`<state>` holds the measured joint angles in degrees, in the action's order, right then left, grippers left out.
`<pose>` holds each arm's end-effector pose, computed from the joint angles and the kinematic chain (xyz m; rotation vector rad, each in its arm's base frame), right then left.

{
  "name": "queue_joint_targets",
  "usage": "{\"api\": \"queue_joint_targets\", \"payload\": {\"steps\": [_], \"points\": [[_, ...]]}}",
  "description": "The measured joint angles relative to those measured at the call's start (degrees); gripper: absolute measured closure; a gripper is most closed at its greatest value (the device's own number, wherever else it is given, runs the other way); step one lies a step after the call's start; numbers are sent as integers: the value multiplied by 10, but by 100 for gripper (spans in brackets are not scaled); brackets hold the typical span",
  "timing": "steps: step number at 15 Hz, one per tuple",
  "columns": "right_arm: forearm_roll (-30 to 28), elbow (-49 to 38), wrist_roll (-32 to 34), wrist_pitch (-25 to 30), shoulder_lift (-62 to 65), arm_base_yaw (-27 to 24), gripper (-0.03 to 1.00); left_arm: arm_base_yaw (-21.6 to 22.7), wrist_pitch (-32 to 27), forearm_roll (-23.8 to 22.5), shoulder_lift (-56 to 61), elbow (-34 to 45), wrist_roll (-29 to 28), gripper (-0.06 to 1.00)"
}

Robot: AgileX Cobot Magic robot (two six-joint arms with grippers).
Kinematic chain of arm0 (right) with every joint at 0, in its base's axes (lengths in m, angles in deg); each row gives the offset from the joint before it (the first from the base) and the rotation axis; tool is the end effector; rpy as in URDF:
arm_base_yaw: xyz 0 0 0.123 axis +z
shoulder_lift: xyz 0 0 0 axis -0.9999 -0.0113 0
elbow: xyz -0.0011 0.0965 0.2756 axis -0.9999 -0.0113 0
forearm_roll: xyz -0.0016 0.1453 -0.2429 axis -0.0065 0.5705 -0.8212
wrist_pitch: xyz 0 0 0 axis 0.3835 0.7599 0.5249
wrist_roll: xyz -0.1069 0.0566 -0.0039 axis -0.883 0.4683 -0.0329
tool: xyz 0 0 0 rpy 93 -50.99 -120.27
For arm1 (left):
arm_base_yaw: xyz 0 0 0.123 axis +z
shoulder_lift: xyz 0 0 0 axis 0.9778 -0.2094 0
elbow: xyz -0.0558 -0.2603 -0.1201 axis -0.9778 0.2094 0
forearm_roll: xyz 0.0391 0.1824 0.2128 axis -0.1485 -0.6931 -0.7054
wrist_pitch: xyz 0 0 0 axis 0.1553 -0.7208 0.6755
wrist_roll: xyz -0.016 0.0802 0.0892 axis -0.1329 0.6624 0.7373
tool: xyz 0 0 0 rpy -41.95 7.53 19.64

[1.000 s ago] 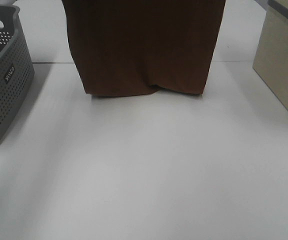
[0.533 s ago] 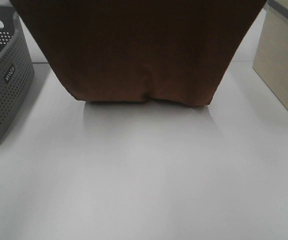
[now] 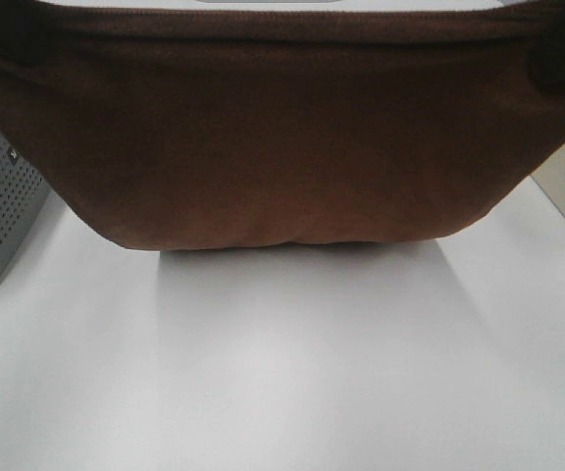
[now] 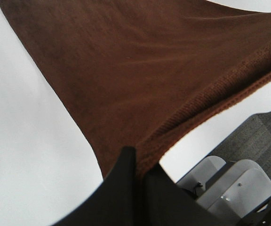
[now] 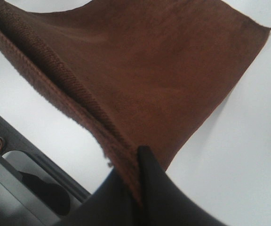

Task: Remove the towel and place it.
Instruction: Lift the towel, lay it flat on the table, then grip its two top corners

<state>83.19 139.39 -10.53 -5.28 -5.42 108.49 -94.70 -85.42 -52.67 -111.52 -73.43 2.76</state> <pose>0.2437 0.1177 0.3722 -0.7700 2.4463 0.3869 0.2949 -0.1287 0.3665 0.6278 2.5551 -0.4862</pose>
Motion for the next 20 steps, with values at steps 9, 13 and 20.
{"api": "queue_joint_targets", "payload": {"steps": [9, 13, 20], "points": [[48, -194, 0, 13, 56, -1, 96, -97, 5, -7, 34, 212, -11, 94], [57, -283, 1, 19, 56, -6, 96, -189, 2, -31, -12, 242, -30, 94], [136, -383, -20, 14, -32, -7, 96, -300, 0, -36, -148, 244, -43, 94]]}}
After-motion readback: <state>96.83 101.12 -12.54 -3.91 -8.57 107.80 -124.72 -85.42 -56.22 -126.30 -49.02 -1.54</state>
